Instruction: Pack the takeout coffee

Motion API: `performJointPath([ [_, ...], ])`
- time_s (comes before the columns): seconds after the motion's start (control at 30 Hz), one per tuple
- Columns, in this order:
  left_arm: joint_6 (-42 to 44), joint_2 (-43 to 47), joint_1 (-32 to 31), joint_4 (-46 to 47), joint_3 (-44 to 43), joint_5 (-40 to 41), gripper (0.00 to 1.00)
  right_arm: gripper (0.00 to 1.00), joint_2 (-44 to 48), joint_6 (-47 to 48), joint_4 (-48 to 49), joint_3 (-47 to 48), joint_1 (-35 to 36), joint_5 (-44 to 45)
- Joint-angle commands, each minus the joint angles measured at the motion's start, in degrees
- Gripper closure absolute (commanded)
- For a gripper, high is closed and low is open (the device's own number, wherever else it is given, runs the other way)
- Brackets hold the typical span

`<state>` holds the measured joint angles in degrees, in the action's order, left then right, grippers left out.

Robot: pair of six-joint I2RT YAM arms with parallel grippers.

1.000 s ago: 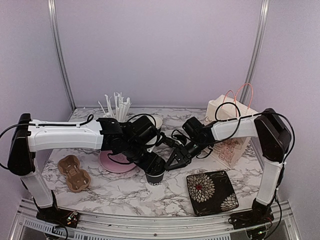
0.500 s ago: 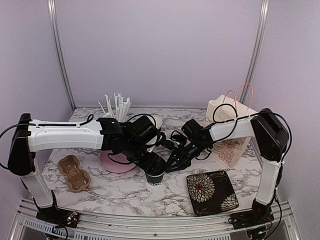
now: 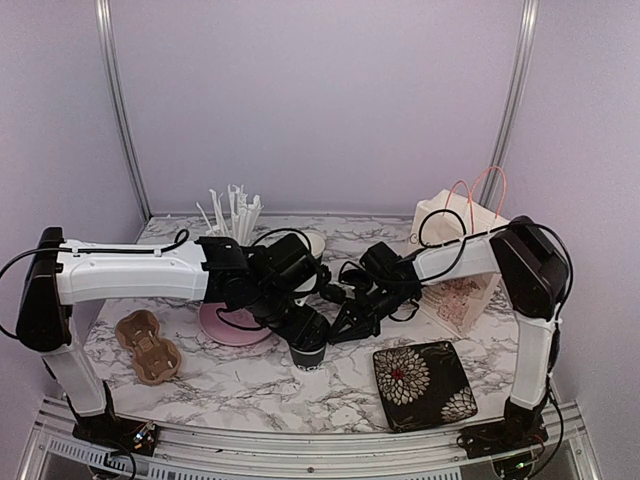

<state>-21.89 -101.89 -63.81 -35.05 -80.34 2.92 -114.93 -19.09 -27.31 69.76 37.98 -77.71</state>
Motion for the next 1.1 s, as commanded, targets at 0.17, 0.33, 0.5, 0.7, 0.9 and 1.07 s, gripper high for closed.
performJointPath([
  [0.17, -4.27, -8.86, -1.15, 4.39, 8.16, -16.23, 0.32, 0.93, -4.57, 4.78, 2.07, 1.86, 1.39, 26.07],
  [0.33, -3.85, -10.33, -0.43, 5.42, 8.79, -16.91, 0.30, 0.74, -7.05, 7.44, -1.59, 2.38, 2.27, 35.85],
  [0.5, -4.04, -11.08, 0.59, 5.69, 9.98, -15.87, 0.29, 0.75, -10.51, 7.69, -1.85, 2.58, 2.28, 37.42],
  [0.7, -3.64, -11.18, 0.71, 5.70, 10.27, -15.38, 0.30, 0.82, -10.34, 8.70, -1.48, 1.96, 2.31, 37.18],
  [0.9, -1.15, -8.16, 0.71, 3.83, 8.74, -12.51, 0.29, 0.74, -6.56, 14.31, -0.99, 4.71, 2.78, 23.94],
  [1.07, 2.27, -2.51, 0.71, 2.52, 6.97, -8.10, 0.23, 0.53, 0.19, 16.90, -2.92, 4.83, 3.18, 21.76],
])
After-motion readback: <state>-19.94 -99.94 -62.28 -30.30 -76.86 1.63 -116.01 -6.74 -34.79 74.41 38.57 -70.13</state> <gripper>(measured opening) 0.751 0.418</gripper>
